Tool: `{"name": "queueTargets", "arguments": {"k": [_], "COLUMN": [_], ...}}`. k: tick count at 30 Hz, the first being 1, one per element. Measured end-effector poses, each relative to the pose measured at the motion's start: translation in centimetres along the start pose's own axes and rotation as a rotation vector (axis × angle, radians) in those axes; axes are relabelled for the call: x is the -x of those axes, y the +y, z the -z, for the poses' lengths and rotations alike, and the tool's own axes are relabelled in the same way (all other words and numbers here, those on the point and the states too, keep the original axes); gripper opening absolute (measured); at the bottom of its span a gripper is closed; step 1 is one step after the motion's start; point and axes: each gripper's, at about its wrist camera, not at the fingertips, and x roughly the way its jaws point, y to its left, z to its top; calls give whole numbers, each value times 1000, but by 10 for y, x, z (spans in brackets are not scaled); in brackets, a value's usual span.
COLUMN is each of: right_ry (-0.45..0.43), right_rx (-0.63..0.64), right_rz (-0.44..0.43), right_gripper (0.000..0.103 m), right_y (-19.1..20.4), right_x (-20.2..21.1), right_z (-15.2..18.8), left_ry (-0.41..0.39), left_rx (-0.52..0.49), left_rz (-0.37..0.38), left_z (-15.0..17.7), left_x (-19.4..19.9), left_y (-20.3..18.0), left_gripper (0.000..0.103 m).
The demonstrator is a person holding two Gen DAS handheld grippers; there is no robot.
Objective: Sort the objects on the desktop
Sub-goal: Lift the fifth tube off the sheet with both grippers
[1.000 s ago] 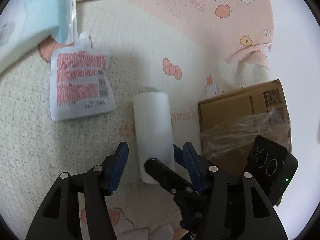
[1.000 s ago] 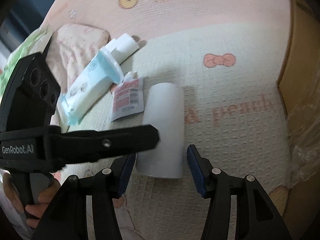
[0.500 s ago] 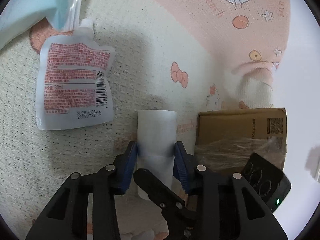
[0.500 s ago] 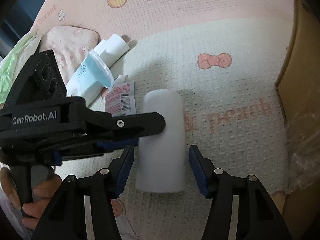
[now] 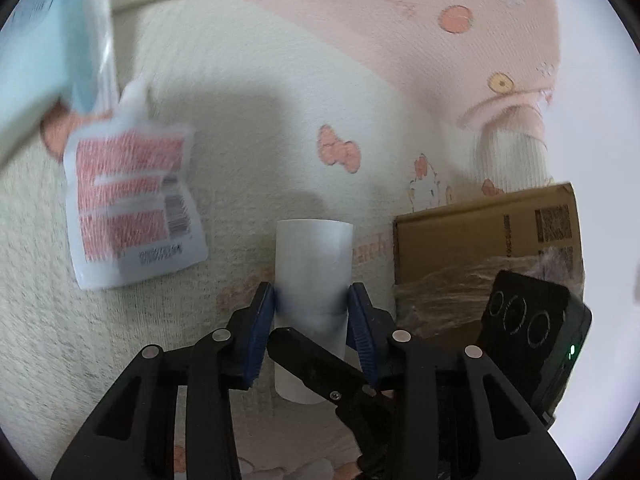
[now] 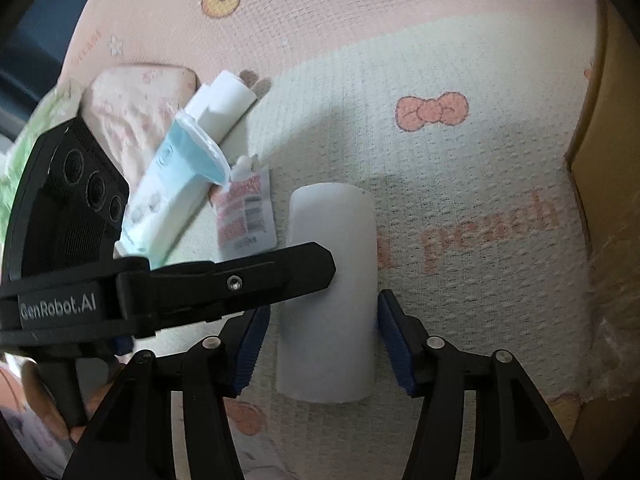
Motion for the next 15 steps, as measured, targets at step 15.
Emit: {"name": "queueTargets", "arguments": {"k": [15], "right_ry": [-278], "right_rx": [82], "right_rz": [34], "right_gripper": [44], "right_y": [55], "right_x": [92], "right_z": [-22], "left_ry": [-121], "left_rx": [-300], "left_rz": [18], "left_z": [-10], "left_x": [84], "left_y": [-85], "left_gripper": [42]}}
